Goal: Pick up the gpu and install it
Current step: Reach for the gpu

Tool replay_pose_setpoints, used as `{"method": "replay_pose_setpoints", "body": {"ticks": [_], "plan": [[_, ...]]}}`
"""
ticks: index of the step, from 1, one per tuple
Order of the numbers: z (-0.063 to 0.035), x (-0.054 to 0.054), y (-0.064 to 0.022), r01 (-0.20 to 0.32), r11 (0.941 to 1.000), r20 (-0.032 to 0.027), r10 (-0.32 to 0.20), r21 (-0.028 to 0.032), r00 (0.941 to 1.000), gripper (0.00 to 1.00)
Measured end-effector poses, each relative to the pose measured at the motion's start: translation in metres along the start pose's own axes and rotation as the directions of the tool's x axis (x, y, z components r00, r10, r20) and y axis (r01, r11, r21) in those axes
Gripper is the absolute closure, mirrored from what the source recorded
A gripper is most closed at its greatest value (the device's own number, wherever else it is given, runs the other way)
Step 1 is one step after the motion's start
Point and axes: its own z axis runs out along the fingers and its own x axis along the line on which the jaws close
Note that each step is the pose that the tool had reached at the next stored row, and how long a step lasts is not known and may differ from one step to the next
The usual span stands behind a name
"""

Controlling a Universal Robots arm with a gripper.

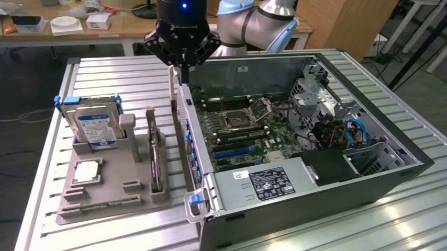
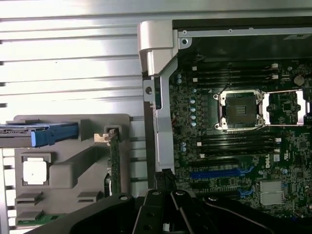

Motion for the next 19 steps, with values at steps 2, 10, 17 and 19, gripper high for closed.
{"method": "replay_pose_setpoints", "body": {"ticks": [2,10,17,19], "plan": [[0.0000,0.002,-0.0002,0.000,1.0000,0.0000,0.000,0.0000,1.0000,0.89],[0.0001,0.010,-0.0007,0.000,1.0000,0.0000,0.000,0.0001,1.0000,0.89],[0.0002,0.017,-0.0013,0.000,1.0000,0.0000,0.000,0.0000,1.0000,0.89],[0.0002,0.019,-0.0014,0.000,1.0000,0.0000,0.000,0.0000,1.0000,0.89]]}}
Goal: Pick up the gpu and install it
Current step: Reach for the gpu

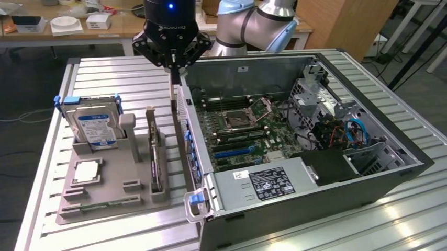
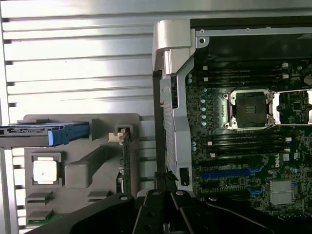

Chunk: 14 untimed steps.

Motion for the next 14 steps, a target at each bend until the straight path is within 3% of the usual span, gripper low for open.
{"method": "replay_pose_setpoints", "body": {"ticks": [14], "plan": [[0.0001,0.013,-0.0010,0.000,1.0000,0.0000,0.000,0.0000,1.0000,0.89]]}}
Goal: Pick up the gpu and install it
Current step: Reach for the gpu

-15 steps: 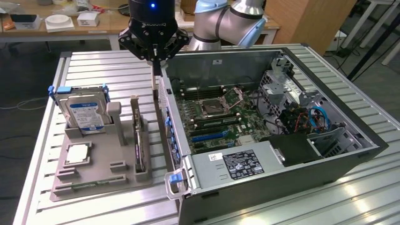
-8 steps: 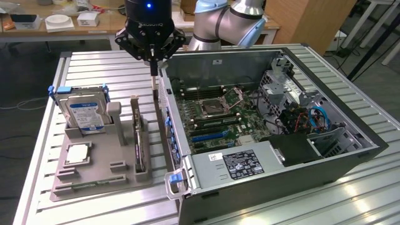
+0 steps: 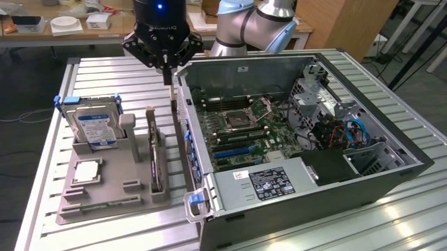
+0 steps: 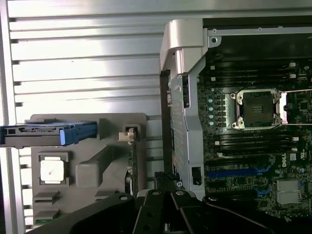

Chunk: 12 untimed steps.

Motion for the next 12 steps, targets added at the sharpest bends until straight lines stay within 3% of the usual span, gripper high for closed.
{"method": "replay_pose_setpoints", "body": {"ticks": [12], "plan": [[0.0002,0.011,-0.0009,0.000,1.0000,0.0000,0.000,0.0000,1.0000,0.89]]}}
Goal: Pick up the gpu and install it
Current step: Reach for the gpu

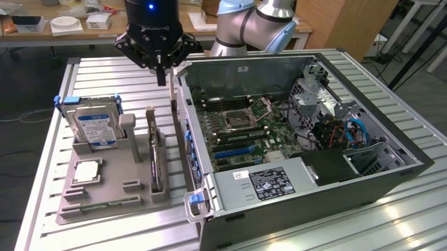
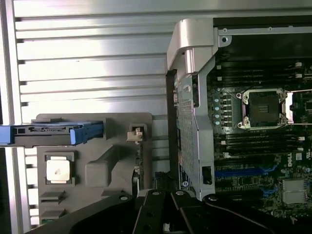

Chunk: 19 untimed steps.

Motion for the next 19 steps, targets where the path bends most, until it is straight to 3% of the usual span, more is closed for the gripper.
{"method": "replay_pose_setpoints", "body": {"ticks": [19], "plan": [[0.0001,0.017,-0.0013,0.000,1.0000,0.0000,0.000,-0.0001,1.0000,0.89]]}}
